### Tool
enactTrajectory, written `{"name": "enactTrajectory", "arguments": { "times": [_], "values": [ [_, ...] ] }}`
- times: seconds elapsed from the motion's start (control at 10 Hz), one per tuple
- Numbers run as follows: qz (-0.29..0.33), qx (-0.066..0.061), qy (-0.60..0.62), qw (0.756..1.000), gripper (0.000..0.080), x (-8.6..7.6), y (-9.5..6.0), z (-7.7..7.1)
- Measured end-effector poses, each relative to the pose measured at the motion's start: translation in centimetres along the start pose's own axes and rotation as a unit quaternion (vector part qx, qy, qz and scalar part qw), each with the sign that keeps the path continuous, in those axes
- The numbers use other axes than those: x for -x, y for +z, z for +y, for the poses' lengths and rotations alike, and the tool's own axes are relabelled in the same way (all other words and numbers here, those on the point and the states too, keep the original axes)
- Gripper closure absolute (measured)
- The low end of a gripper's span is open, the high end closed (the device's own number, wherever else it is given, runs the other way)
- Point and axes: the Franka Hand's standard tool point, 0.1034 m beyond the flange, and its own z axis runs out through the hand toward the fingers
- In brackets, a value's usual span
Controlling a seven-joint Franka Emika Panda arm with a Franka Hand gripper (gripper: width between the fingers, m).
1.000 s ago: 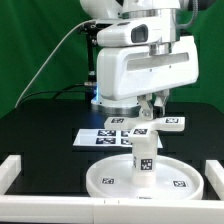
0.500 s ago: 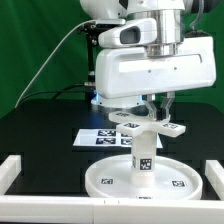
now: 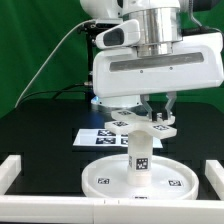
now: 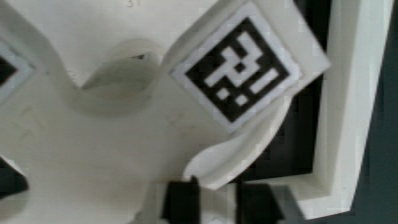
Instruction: Assemble round table
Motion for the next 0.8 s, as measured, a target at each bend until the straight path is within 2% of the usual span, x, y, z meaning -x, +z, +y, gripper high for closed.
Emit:
{"name": "enactTrajectory", "arguments": {
  "times": [0.2,0.3,0.4,0.5,0.8],
  "values": [
    [-0.008,0.000,-0.005,1.000,0.0410,0.2,-0.5,0.0],
    [-0.022,-0.002,-0.002,1.000,0.0410,0.4,-1.3,0.1],
    [-0.030,-0.003,0.001,1.000,0.0234,0.3,-2.0,0.3],
    [-0.026,-0.002,-0.059,0.998,0.0176,0.2,-1.7,0.4],
    [-0.026,-0.002,-0.062,0.998,0.0154,0.2,-1.6,0.6]
  ]
}}
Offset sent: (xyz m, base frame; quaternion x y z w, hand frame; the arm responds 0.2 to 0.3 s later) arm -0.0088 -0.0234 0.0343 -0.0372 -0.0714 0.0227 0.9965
